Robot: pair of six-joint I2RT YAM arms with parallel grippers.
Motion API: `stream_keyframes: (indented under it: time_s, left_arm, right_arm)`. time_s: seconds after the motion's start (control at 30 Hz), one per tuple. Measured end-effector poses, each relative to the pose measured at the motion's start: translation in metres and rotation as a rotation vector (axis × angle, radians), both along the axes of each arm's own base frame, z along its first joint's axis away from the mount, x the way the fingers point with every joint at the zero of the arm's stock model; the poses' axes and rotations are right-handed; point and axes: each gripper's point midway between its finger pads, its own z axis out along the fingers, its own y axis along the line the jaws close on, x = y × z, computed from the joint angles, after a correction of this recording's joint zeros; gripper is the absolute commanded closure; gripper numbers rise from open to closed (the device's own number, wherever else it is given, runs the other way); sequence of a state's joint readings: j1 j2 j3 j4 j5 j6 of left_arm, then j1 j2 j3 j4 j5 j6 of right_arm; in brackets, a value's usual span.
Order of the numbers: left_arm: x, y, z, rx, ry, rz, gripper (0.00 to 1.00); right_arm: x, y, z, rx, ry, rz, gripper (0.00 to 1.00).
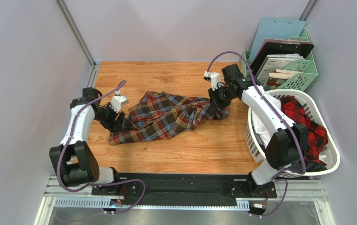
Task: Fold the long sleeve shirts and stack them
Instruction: Flatten the shirt out
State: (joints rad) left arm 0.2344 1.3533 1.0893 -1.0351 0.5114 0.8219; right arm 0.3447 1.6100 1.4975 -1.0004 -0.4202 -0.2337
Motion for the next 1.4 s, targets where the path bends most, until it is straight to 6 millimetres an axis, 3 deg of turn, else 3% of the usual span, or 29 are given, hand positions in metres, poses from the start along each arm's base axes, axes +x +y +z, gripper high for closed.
stream_keyframes:
  time_s: [0.07,0.17,0.37,0.47,0.6,0.73,0.83,0.93,0.97,1.07,1.1,1.23,1.33,1.37,1.4]
  left_arm:
    - [-0.016,-0.011,-0.024,0.005,0.073,-0.043,0.34]
    - [-0.022,-0.020,-0.036,0.018,0.105,-0.084,0.34]
    - [0.006,-0.021,-0.037,0.051,0.037,-0.108,0.31]
    - [0.016,-0.032,-0.038,0.085,0.000,-0.183,0.31]
    - [0.025,-0.045,-0.039,0.107,-0.055,-0.286,0.31]
    - [0.036,-0.044,-0.042,0.127,-0.105,-0.349,0.34]
    - [0.039,-0.041,-0.054,0.153,-0.110,-0.402,0.43]
    - [0.035,-0.032,-0.071,0.205,-0.081,-0.448,0.66]
    - [0.033,-0.028,-0.077,0.224,-0.069,-0.460,0.80]
    - [0.025,-0.019,-0.090,0.272,-0.047,-0.484,1.00]
    - [0.026,-0.017,-0.091,0.285,-0.046,-0.483,1.00]
    - [0.043,-0.012,-0.080,0.312,-0.092,-0.455,1.00]
    - [0.072,-0.002,-0.048,0.295,-0.169,-0.374,1.00]
    - [0.085,0.004,-0.030,0.283,-0.211,-0.334,0.96]
    - [0.095,0.009,-0.016,0.281,-0.250,-0.311,0.84]
  right_arm:
    - [-0.009,-0.004,-0.014,-0.021,0.039,0.004,1.00]
    - [-0.017,-0.009,-0.028,-0.045,0.069,0.016,1.00]
    - [-0.050,-0.037,-0.073,-0.172,0.154,0.041,1.00]
    - [-0.059,-0.049,-0.088,-0.233,0.178,0.046,1.00]
    - [-0.056,-0.057,-0.094,-0.277,0.168,0.041,1.00]
    - [-0.050,-0.061,-0.107,-0.313,0.185,0.031,1.00]
    - [-0.046,-0.065,-0.121,-0.336,0.217,0.022,1.00]
    - [-0.038,-0.065,-0.130,-0.347,0.239,0.017,1.00]
    - [-0.035,-0.064,-0.132,-0.348,0.238,0.016,1.00]
    - [-0.023,-0.061,-0.133,-0.346,0.227,0.012,1.00]
    - [-0.018,-0.059,-0.132,-0.344,0.219,0.011,1.00]
    - [-0.002,-0.055,-0.133,-0.339,0.194,0.002,1.00]
    - [0.007,-0.056,-0.131,-0.341,0.172,-0.013,1.00]
    - [0.010,-0.056,-0.128,-0.338,0.164,-0.018,1.00]
    - [0.013,-0.058,-0.126,-0.335,0.158,-0.025,1.00]
